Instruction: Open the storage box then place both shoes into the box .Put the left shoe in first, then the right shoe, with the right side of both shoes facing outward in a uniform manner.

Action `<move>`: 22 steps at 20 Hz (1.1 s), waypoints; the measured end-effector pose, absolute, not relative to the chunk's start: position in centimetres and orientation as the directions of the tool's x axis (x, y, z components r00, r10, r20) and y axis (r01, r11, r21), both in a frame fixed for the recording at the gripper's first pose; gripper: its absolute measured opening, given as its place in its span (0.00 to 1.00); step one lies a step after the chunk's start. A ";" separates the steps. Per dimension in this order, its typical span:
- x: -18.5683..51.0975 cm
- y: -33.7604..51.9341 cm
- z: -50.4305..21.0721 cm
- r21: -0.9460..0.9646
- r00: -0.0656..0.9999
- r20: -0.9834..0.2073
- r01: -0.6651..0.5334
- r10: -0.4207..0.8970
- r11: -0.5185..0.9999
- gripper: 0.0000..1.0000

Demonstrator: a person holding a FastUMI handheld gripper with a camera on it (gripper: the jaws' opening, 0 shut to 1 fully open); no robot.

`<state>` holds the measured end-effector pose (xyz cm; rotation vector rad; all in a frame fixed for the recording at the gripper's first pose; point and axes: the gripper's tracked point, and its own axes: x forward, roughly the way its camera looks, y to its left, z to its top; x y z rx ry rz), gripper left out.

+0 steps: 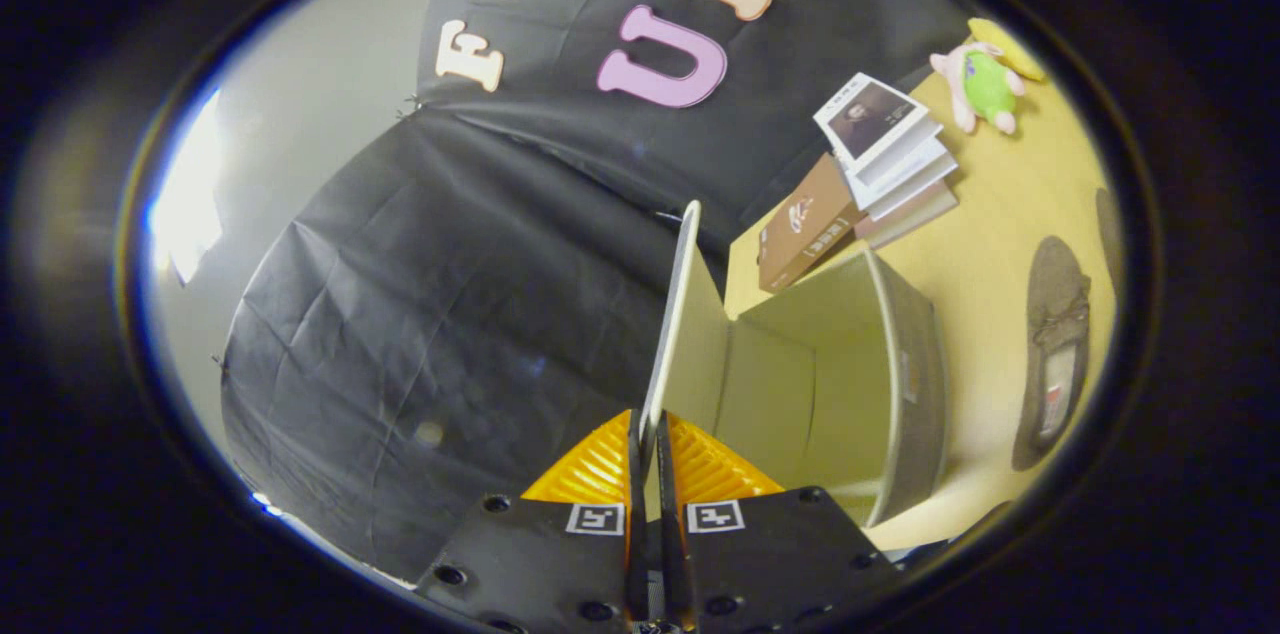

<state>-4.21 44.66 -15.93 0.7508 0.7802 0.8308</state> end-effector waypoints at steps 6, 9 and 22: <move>-5.1 50.7 -14.9 0.823 0.372 -0.286 -0.377 0.883 0.426 0.09; -5.6 53.1 -14.7 0.810 0.350 -0.290 -0.406 0.891 0.423 0.14; -4.4 56.7 -17.9 0.780 0.308 -0.401 -0.380 0.863 0.498 0.99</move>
